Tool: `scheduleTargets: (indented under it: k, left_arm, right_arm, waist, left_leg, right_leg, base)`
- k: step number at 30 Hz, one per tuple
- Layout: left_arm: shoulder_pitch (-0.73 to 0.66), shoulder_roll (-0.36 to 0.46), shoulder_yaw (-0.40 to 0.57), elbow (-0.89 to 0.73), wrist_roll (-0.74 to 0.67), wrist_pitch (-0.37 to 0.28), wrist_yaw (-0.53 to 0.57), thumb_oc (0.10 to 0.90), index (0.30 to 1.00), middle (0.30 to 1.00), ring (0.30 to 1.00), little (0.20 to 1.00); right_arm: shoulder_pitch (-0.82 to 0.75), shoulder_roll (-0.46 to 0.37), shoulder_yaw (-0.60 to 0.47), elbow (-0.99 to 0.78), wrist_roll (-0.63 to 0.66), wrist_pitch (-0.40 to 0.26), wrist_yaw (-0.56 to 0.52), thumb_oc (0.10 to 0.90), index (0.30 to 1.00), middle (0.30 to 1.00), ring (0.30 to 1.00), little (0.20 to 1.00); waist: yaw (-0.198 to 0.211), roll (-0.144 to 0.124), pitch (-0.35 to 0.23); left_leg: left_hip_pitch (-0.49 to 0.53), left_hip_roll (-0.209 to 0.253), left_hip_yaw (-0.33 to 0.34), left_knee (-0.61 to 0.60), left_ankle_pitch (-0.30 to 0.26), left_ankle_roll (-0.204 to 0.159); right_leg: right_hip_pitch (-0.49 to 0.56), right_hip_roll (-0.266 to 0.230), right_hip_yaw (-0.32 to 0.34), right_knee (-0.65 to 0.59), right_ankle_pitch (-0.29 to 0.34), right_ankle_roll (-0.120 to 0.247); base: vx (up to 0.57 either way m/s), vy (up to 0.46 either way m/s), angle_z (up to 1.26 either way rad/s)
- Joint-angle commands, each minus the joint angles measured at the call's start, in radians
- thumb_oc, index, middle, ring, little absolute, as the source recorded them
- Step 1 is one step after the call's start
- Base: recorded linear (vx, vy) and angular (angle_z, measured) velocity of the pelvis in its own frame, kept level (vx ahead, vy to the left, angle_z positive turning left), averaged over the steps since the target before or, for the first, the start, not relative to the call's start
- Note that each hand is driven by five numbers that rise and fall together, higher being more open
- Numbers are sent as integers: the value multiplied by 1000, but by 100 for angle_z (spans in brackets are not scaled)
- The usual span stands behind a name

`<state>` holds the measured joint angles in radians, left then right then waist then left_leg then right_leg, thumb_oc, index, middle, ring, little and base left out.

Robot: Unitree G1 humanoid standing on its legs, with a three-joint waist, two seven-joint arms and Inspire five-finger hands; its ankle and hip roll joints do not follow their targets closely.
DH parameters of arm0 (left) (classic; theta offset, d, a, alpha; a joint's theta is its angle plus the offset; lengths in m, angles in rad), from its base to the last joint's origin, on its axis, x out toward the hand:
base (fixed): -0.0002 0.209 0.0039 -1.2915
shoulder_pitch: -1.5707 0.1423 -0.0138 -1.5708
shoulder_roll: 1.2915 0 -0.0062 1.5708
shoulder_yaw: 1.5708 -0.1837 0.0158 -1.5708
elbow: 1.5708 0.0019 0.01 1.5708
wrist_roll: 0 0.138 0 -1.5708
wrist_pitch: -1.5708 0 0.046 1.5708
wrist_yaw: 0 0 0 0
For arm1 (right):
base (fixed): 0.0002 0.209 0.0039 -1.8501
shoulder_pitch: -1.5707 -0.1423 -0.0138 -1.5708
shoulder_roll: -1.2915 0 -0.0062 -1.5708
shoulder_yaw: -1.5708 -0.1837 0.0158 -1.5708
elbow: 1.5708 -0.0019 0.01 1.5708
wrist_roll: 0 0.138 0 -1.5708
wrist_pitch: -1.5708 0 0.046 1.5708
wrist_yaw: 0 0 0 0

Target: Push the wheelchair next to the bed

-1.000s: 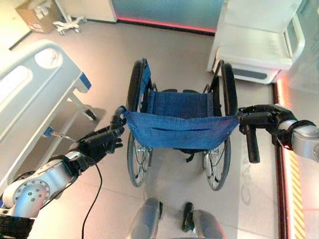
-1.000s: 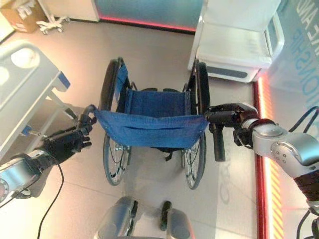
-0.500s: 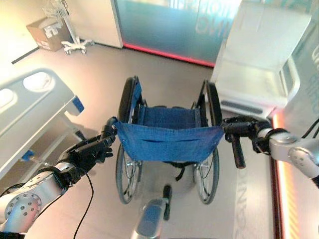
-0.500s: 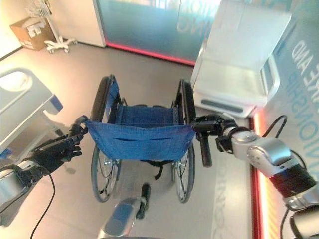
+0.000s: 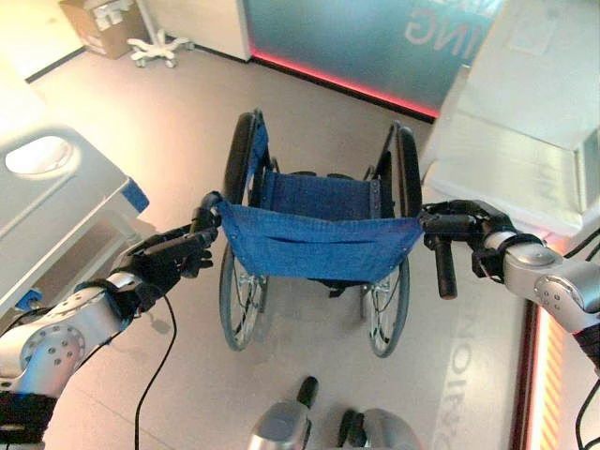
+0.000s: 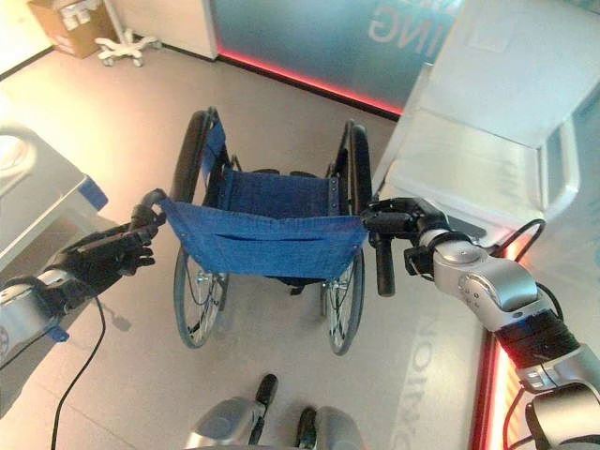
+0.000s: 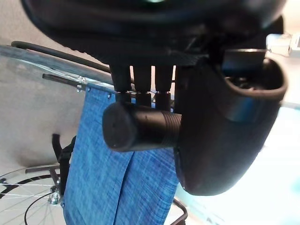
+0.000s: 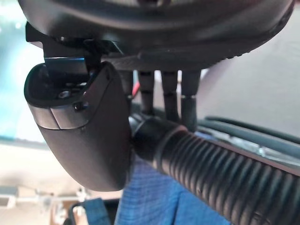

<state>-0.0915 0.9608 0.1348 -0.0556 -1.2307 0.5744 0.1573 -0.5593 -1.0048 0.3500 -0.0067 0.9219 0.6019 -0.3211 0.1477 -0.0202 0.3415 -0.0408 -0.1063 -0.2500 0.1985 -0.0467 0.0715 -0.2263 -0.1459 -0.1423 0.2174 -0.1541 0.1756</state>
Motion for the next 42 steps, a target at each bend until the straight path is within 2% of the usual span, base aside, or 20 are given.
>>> scheduleTargets:
  k: [1,6,9,10,11,13,14,17,20,23,25,26,28,30,32,34,36,37,40,42]
  left_arm:
    - [25,113,88,-130,-70,-97,-160,400,300,300,300,300]
    - [116,91,131,-170,-68,-99,-198,400,300,300,300,300]
    - [183,57,166,-216,-66,-90,-188,400,300,300,300,300]
    - [188,55,170,-220,-68,-92,-184,400,300,300,300,300]
    - [200,42,175,-237,-73,-92,-175,400,300,300,300,300]
    - [207,20,185,-243,-72,-83,-169,400,300,300,300,300]
    - [204,9,188,-238,-62,-78,-168,400,300,300,300,300]
    - [216,8,208,-226,-53,-93,-175,400,300,300,300,300]
    - [232,9,228,-209,-40,-109,-182,400,300,300,300,300]
    - [218,-1,199,-209,1,-128,-185,400,300,300,300,300]
    - [201,-5,185,-212,15,-137,-181,400,300,300,300,300]
    - [187,-4,178,-215,21,-140,-181,400,300,300,300,300]
    - [151,10,170,-205,26,-130,-185,400,300,300,300,300]
    - [114,31,161,-199,22,-101,-179,400,300,300,300,300]
    - [75,42,149,-175,36,-85,-186,400,300,300,300,300]
    - [37,61,143,-157,33,-77,-179,400,300,300,300,300]
    - [3,80,134,-148,-2,-70,-151,400,300,300,300,300]
    - [-15,90,124,-138,-15,-68,-143,400,300,300,300,300]
    - [-34,118,108,-122,-41,-83,-152,400,300,300,300,300]
    - [-40,126,100,-105,-46,-113,-163,400,300,300,300,300]
  right_arm:
    - [-184,19,-11,-55,87,-87,85,400,300,300,300,300]
    - [-260,-25,35,-7,118,-62,112,400,300,300,300,300]
    - [-297,-40,76,30,105,-61,156,400,300,300,300,300]
    - [-300,-42,80,32,102,-62,163,400,300,300,300,300]
    - [-305,-46,97,25,99,-67,156,400,300,300,300,300]
    - [-314,-38,108,24,97,-71,149,400,300,300,300,300]
    - [-312,-30,104,16,95,-68,143,400,300,300,300,300]
    - [-322,-5,103,-8,84,-47,123,400,300,300,300,300]
    - [-343,62,110,13,57,-43,104,400,300,300,300,300]
    - [-322,94,107,47,36,-69,94,400,300,300,300,300]
    - [-305,98,100,44,28,-76,91,400,300,300,300,300]
    - [-290,102,93,41,22,-85,91,400,300,300,300,300]
    - [-272,123,80,54,1,-103,105,400,300,300,300,300]
    - [-254,134,60,72,-6,-118,120,400,300,300,300,300]
    - [-256,142,64,99,4,-135,125,400,300,300,300,300]
    - [-250,148,62,106,13,-144,133,400,300,300,300,300]
    - [-243,162,67,96,2,-138,130,400,300,300,300,300]
    - [-235,169,67,89,-15,-134,133,400,300,300,300,300]
    - [-222,162,61,73,-24,-137,126,400,300,300,300,300]
    - [-236,156,55,82,-36,-146,137,400,300,300,300,300]
  waist:
    - [51,-62,-46]
    - [67,-82,-86]
    - [72,-81,-100]
    - [71,-80,-101]
    - [73,-85,-92]
    - [83,-82,-69]
    - [93,-78,-54]
    - [123,-66,-36]
    - [171,-45,-37]
    - [195,-37,-40]
    - [200,-36,-38]
    - [203,-39,-41]
    - [209,-56,-57]
    - [227,-87,-76]
    - [232,-92,-98]
    - [227,-105,-111]
    - [207,-96,-113]
    - [195,-85,-113]
    - [173,-61,-95]
    - [161,-49,-71]
  left_leg:
    - [33,15,127,163,-222,-41]
    - [43,47,101,244,-195,-66]
    - [15,79,137,460,-2,-120]
    - [5,80,138,477,8,-123]
    - [-56,67,170,627,56,-131]
    - [-165,45,201,782,81,-137]
    - [-211,35,203,785,64,-130]
    - [-231,4,234,596,54,-118]
    - [-235,61,305,195,158,-129]
    - [-261,82,386,-56,251,-166]
    - [-267,86,398,-100,275,-171]
    - [-267,83,401,-103,267,-165]
    - [-242,59,417,-88,184,-123]
    - [-229,17,398,-46,106,-61]
    - [-199,3,395,-64,102,-17]
    - [-179,-23,365,-50,77,11]
    - [-163,-28,337,-30,63,12]
    - [-158,-30,318,-15,58,10]
    - [-156,-30,282,46,39,-11]
    - [-129,-17,258,83,14,-30]
  right_leg:
    - [50,-81,10,-133,282,34]
    - [78,-42,-27,-62,235,24]
    - [125,5,-93,-62,191,-52]
    - [130,9,-98,-65,189,-57]
    - [156,18,-115,-72,173,-87]
    - [193,42,-132,-68,150,-123]
    - [215,58,-139,-69,146,-128]
    - [263,101,-132,-70,121,-121]
    - [353,180,-149,-97,61,-144]
    - [448,238,-155,-97,-14,-156]
    - [473,251,-156,-90,-39,-164]
    - [479,252,-155,-77,-57,-168]
    - [485,233,-165,-21,-100,-152]
    - [503,203,-178,91,-89,-114]
    - [455,188,-197,293,59,-39]
    - [397,191,-152,459,210,45]
    - [337,175,-114,474,224,44]
    - [314,151,-111,430,180,18]
    - [297,106,-120,240,86,-37]
    - [261,62,-138,75,94,-53]
  base:
    - [266,-181,59]
    - [441,-274,78]
    - [325,-219,87]
    - [192,-197,-1]
    - [181,-182,-11]
    - [290,-257,5]
    - [276,-202,23]
    - [301,-114,28]
    - [451,-94,2]
    - [551,-53,-10]
    - [470,-31,4]
    - [520,9,4]
    - [492,25,6]
    - [488,60,6]
    - [391,126,10]
    - [325,89,32]
    - [374,40,33]
    - [444,13,41]
    - [316,-70,37]
    - [270,-176,32]
